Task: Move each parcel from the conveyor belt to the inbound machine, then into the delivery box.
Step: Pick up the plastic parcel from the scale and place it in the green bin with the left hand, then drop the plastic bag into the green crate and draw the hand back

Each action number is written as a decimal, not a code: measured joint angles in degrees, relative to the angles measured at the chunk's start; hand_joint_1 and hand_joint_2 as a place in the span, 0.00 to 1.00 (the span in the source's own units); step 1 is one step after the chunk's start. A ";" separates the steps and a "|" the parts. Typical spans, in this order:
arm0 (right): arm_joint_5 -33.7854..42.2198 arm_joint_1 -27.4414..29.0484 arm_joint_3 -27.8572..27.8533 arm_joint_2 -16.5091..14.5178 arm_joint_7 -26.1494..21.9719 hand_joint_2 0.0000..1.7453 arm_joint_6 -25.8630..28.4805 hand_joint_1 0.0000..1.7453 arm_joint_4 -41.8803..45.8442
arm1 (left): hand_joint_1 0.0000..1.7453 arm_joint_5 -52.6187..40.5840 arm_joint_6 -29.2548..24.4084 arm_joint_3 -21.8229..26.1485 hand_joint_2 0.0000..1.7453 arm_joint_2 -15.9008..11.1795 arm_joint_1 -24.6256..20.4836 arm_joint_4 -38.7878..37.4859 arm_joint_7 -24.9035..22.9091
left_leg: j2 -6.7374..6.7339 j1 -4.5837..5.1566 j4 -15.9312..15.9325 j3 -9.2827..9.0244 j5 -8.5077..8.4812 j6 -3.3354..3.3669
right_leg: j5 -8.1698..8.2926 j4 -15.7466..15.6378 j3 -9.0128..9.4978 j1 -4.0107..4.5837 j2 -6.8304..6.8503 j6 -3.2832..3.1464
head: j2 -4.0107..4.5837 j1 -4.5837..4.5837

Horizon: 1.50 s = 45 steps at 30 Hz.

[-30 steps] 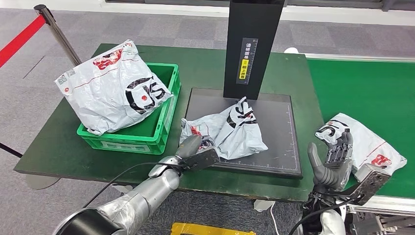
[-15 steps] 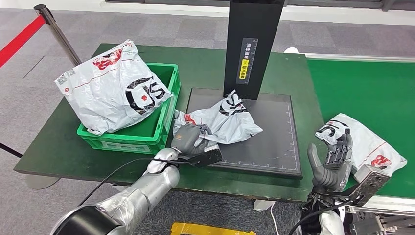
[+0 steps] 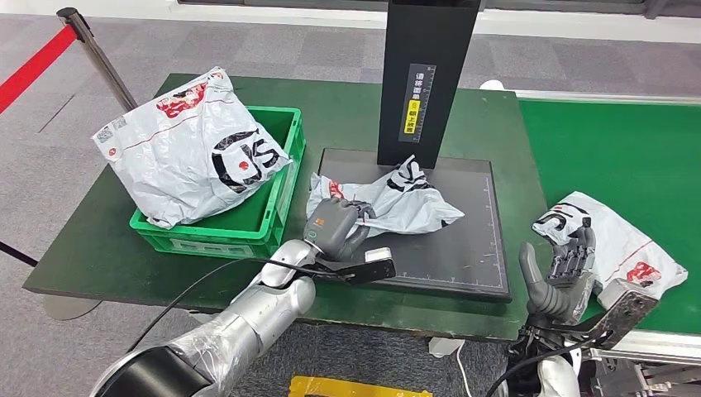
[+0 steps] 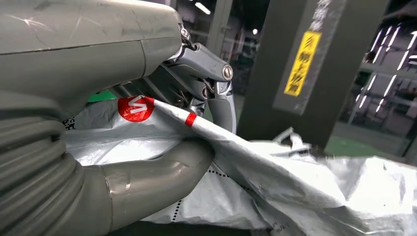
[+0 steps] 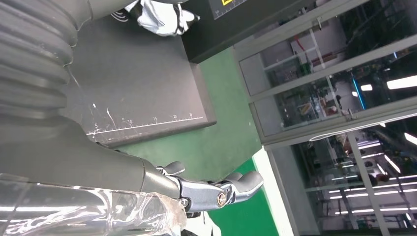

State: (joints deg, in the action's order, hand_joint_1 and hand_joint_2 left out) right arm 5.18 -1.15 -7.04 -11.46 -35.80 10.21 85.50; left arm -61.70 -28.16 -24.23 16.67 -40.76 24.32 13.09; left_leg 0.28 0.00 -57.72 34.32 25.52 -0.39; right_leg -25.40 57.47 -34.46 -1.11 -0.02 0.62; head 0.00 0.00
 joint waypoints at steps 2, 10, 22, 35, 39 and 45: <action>0.00 0.13 0.00 -0.02 -0.02 1.00 0.11 0.00 0.00 | 1.00 -1.58 0.39 -0.78 1.00 0.25 -0.01 1.82 -1.00 | 0.01 0.00 0.00 0.00 0.00 0.00 | 0.00 0.00 0.00 0.00 0.02 0.00 | 0.00 0.00; -0.04 0.49 -0.02 -0.08 -0.01 1.00 0.09 0.00 0.02 | 1.00 -10.67 3.72 -5.02 1.00 1.24 -1.09 8.94 -7.27 | 0.00 0.00 0.00 0.00 0.00 0.00 | 0.00 0.00 -0.02 0.00 -0.01 0.00 | 0.00 0.00; -0.26 1.09 -0.08 -0.08 -0.09 1.00 0.04 0.00 0.00 | 1.00 -20.03 5.46 -10.24 1.00 -0.34 -3.00 17.72 -14.46 | 0.00 -0.01 0.00 0.01 0.00 0.00 | 0.00 0.00 -0.02 0.01 -0.02 0.00 | 0.00 -0.01; 1.18 2.93 -0.33 0.48 -1.22 1.00 1.16 0.00 -0.69 | 1.00 -27.09 4.47 -6.44 1.00 -10.87 -0.38 33.43 -19.17 | 0.01 -0.08 0.02 0.00 -0.04 -0.06 | -0.01 0.03 0.00 0.07 0.01 -0.02 | 0.00 0.00; 1.27 2.93 -0.33 0.55 -1.21 1.00 1.18 0.00 -0.94 | 1.00 -27.40 4.38 -5.69 1.00 -11.74 0.04 34.35 -19.63 | 0.01 -0.07 0.01 0.01 -0.04 -0.06 | 0.00 0.03 0.01 0.06 0.00 -0.01 | 0.00 -0.01; 1.99 2.90 -0.33 0.68 -1.13 1.00 1.45 0.00 -1.40 | 1.00 -27.73 1.99 -4.29 1.00 -14.30 0.19 34.38 -23.93 | 0.00 -0.08 0.02 0.01 -0.04 -0.06 | 0.00 0.04 0.00 0.08 -0.02 -0.02 | 0.00 0.00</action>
State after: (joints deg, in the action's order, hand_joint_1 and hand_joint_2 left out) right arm 7.17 1.75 -7.37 -10.78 -36.93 11.66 84.10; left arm -89.43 -26.17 -28.52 2.36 -40.57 58.69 -10.84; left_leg 0.28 -0.09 -57.71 34.33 25.48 -0.45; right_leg -25.41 57.51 -34.45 -1.02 -0.04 0.60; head 0.00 0.00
